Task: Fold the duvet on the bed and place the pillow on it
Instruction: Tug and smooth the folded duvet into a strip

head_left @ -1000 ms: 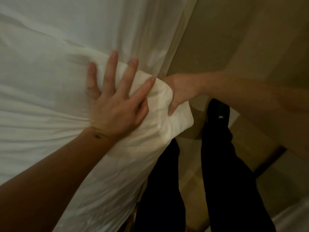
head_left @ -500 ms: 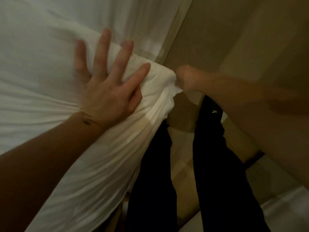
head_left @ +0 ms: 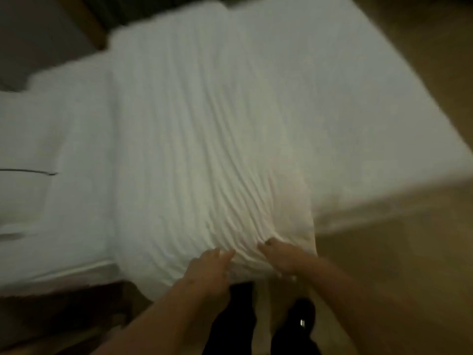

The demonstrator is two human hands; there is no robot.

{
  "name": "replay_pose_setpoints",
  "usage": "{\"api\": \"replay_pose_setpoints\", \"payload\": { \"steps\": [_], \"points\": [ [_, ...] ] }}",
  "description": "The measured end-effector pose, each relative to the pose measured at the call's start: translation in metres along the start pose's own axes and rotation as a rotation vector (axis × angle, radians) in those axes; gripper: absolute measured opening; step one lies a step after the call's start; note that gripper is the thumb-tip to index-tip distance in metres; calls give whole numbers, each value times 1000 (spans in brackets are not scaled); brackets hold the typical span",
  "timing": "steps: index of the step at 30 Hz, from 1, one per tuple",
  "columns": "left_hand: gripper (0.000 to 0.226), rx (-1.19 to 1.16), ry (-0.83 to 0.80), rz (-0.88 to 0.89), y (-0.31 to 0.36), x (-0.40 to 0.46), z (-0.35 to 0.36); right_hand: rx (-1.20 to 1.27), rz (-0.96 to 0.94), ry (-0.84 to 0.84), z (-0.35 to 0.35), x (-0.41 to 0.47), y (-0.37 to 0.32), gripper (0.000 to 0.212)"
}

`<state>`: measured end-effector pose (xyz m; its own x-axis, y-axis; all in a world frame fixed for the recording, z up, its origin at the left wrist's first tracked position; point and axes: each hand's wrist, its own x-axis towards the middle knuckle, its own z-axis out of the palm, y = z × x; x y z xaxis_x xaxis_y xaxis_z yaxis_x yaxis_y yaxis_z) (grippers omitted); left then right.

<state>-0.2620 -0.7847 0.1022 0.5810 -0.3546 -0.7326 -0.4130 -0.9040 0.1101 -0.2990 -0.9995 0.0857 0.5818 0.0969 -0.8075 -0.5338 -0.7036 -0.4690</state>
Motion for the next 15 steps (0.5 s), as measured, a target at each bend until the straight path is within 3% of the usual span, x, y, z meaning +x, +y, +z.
{"api": "replay_pose_setpoints", "payload": {
  "steps": [6,8,13,15],
  "points": [
    [62,-324,599,-178,-70,-144,-84,-35,-187,279,8,-99,-153,61],
    [61,-428,719,-213,-94,-178,-86,-27,-258,336,20,-122,-183,58],
    [63,-583,739,-147,-146,-247,-35,102,-371,544,70,-165,-195,33],
    [66,-583,729,-76,-165,-275,-3,79,-338,587,96,-171,-177,39]
  ]
}}
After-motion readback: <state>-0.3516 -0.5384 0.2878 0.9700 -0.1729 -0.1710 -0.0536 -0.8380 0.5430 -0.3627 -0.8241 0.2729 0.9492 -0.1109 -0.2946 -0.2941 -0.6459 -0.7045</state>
